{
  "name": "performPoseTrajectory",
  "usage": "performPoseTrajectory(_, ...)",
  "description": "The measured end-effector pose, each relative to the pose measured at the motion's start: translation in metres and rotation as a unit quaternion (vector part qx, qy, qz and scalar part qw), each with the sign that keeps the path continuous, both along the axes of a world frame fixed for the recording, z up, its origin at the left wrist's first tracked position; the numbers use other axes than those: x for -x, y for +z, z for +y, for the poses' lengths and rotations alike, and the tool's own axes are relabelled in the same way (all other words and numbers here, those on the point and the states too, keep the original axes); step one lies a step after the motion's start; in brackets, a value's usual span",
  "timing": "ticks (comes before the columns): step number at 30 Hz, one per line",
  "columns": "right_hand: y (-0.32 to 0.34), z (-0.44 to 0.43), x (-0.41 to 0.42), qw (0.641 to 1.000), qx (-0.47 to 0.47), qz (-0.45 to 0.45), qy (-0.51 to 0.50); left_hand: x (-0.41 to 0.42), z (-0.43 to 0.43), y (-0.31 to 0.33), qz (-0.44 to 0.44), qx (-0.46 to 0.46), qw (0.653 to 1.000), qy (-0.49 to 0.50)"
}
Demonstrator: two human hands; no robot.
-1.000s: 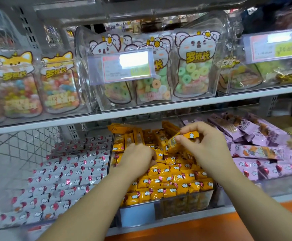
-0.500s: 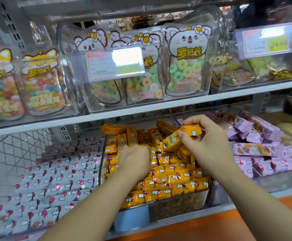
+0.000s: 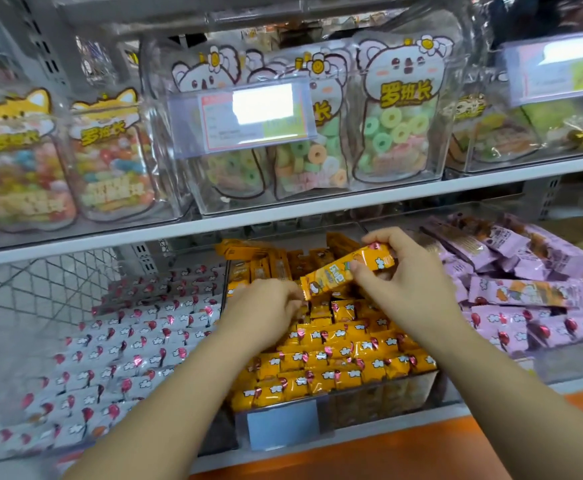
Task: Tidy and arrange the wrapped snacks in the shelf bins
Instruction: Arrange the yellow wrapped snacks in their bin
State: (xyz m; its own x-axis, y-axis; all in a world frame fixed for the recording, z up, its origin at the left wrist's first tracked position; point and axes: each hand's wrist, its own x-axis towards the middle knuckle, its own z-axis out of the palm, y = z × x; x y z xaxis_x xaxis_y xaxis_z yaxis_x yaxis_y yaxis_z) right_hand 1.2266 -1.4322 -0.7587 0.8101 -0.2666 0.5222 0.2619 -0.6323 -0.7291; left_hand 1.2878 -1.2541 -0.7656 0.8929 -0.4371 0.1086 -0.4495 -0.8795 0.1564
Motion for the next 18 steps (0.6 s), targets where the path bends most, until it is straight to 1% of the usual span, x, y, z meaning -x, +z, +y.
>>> performPoseTrajectory(2,0.001,0.002,-0.002,1.0,0.027,0.013,0.008,-0.001,0.013,0.006,-0.047,-0.021,0.999,-0.001)
performPoseTrajectory(3,0.001,0.003,-0.003,0.999,0.031,0.023,0.017,-0.001,0.018,0.008,-0.057,-0.041,0.998,-0.005)
performPoseTrajectory(6,0.0,0.007,-0.007,0.998,0.024,0.051,0.034,-0.002,0.022,0.007,-0.075,-0.107,0.991,-0.029)
performPoseTrajectory(10,-0.003,0.009,-0.013,0.998,0.006,0.062,0.025,-0.004,0.014,0.0,-0.112,-0.184,0.976,-0.034)
performPoseTrajectory(14,-0.004,0.009,-0.017,0.996,0.022,0.08,0.027,-0.007,0.014,-0.006,-0.115,-0.176,0.977,-0.022)
performPoseTrajectory(18,-0.007,0.012,-0.022,0.992,0.052,0.1,0.059,-0.007,0.015,-0.004,-0.129,-0.173,0.976,-0.014)
